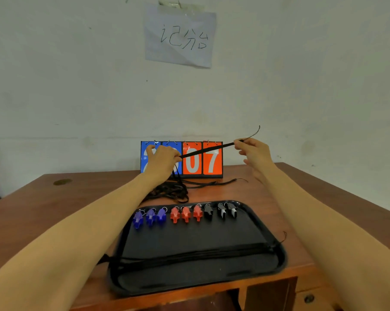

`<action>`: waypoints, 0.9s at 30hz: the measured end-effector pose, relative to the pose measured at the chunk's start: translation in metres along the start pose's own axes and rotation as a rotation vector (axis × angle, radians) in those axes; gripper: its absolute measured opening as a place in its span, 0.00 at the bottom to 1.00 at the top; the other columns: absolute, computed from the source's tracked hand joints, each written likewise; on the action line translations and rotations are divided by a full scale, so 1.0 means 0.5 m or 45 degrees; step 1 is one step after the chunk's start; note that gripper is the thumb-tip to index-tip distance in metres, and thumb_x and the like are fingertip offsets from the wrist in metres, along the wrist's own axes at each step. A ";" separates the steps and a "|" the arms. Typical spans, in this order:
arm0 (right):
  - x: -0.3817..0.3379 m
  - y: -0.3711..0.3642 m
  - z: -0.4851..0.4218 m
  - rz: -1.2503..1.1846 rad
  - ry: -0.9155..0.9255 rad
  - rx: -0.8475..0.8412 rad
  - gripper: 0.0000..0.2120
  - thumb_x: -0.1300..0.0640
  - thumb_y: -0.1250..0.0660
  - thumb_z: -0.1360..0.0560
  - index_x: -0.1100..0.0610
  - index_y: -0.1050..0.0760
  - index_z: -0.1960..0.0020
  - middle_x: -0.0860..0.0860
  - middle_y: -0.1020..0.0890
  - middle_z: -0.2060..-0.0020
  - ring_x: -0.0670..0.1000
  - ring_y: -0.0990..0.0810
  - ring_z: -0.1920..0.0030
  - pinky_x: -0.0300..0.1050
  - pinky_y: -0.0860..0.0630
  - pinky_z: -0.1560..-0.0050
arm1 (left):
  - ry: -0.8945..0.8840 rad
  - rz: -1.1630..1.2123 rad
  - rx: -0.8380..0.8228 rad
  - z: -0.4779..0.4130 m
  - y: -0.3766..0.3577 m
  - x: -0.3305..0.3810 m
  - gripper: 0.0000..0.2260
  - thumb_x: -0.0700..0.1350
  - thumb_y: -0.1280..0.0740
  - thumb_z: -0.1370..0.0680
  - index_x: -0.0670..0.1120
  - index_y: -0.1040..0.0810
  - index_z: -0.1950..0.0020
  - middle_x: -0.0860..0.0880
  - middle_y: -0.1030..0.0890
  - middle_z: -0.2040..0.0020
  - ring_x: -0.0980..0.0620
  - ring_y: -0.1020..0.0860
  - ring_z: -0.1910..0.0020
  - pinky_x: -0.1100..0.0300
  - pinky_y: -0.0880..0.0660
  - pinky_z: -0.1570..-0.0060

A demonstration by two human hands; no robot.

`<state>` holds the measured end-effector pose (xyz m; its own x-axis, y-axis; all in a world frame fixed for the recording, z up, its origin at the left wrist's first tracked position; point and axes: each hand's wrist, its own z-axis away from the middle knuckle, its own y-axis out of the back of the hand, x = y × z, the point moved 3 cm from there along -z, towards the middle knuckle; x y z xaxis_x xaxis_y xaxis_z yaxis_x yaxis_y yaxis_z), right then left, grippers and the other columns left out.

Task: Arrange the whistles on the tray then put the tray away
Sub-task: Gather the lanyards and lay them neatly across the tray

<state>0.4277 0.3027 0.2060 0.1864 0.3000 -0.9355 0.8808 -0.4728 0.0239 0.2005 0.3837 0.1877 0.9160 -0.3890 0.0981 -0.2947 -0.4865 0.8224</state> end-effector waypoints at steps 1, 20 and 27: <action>-0.003 0.007 0.002 -0.012 -0.016 0.014 0.06 0.56 0.32 0.25 0.56 0.22 0.50 0.51 0.20 0.53 0.46 0.24 0.57 0.46 0.29 0.47 | 0.006 -0.020 0.013 0.002 0.005 -0.008 0.10 0.43 0.40 0.19 0.48 0.20 0.45 0.48 0.21 0.49 0.47 0.26 0.42 0.47 0.48 0.32; 0.020 0.080 0.183 -0.210 -0.595 -0.046 0.03 0.56 0.35 0.24 0.53 0.25 0.56 0.48 0.20 0.60 0.46 0.26 0.62 0.51 0.31 0.43 | 0.066 0.056 -0.197 0.236 0.119 -0.098 0.14 0.44 0.45 0.18 0.52 0.21 0.42 0.52 0.19 0.49 0.51 0.24 0.45 0.48 0.49 0.33; 0.032 0.113 0.247 0.090 -0.546 0.026 0.10 0.62 0.36 0.25 0.62 0.23 0.45 0.51 0.22 0.65 0.47 0.27 0.66 0.45 0.30 0.54 | 0.058 0.090 -0.342 0.337 0.122 -0.098 0.14 0.48 0.46 0.18 0.54 0.25 0.38 0.54 0.20 0.53 0.53 0.26 0.47 0.51 0.47 0.35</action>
<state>0.4268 0.1783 0.1487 0.0440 -0.1031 -0.9937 0.8629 -0.4974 0.0899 0.0918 0.2415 0.1385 0.9089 -0.3760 0.1804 -0.2810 -0.2325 0.9311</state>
